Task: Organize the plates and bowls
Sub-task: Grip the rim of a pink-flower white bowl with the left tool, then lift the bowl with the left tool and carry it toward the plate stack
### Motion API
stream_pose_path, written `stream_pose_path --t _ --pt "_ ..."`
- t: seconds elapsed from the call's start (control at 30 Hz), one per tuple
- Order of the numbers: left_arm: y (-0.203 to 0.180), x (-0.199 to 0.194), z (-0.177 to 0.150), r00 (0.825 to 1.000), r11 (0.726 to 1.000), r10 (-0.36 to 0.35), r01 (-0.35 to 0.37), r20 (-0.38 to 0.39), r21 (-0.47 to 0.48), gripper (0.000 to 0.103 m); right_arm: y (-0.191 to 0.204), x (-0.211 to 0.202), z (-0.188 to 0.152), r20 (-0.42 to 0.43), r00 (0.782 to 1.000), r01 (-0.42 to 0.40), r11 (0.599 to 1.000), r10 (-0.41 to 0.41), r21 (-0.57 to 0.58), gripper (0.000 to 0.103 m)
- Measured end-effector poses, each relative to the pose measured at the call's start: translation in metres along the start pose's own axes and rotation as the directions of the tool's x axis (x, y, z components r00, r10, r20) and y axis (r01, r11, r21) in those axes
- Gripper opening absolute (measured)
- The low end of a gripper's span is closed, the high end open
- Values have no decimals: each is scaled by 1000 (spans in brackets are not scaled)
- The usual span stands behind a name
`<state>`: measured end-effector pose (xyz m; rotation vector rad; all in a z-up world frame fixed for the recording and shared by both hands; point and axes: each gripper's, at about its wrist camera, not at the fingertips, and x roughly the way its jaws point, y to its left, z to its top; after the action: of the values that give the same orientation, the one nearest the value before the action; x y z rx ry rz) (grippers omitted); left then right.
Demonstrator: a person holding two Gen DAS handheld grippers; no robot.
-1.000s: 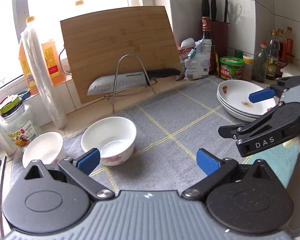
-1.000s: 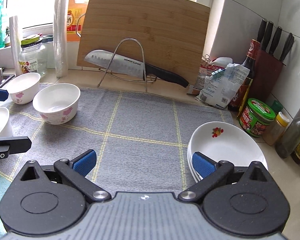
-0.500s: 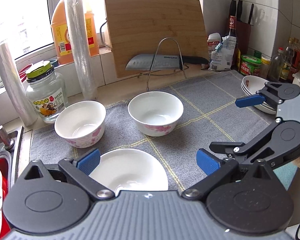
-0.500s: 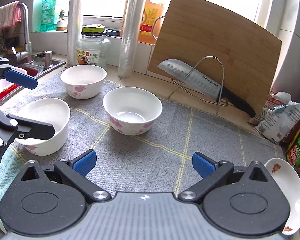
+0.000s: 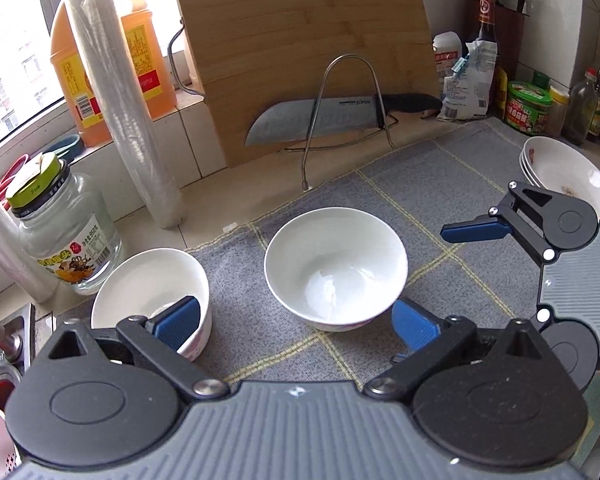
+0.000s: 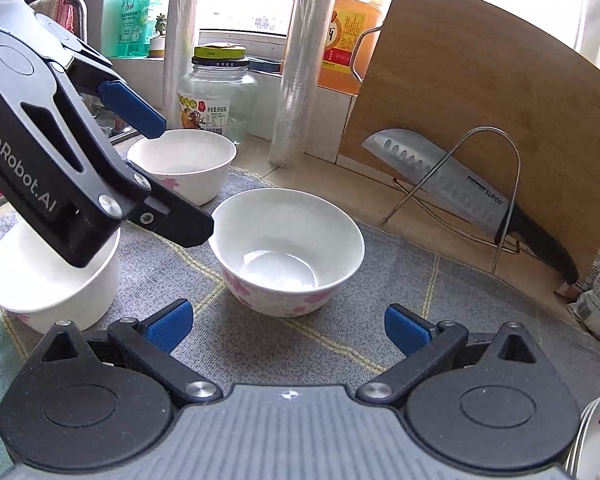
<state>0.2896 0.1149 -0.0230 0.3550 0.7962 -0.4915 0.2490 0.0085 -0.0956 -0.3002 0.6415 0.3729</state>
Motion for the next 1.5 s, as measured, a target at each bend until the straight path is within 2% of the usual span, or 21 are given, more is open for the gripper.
stream_pose_path --t 0.23,0.37,0.47,0.6,0.73,1.2,1.5 --pt "2 36 20 997 999 -51 52 -56 4 98 1 20 10 -8 1000 -19 1000 19 2 103" --pt "-1 51 28 995 997 -72 74 -74 18 89 -2 28 14 -17 1000 -11 1000 12 12 103" --pt "-1 59 34 991 994 -108 109 -79 16 88 -5 33 16 -20 1000 -19 999 19 27 103" --pt "4 71 39 985 990 -142 142 -102 -6 80 -8 35 19 -14 1000 -20 1000 20 24 103" --pt "9 79 41 979 986 -165 164 -119 -19 77 -10 37 20 -11 999 -34 999 35 31 103" --pt "17 87 42 971 984 -178 179 -159 -13 60 -8 45 23 -21 998 -54 998 55 37 95" --pt "17 91 43 967 981 -190 191 -167 -7 59 -7 45 24 -24 998 -54 998 55 43 95"
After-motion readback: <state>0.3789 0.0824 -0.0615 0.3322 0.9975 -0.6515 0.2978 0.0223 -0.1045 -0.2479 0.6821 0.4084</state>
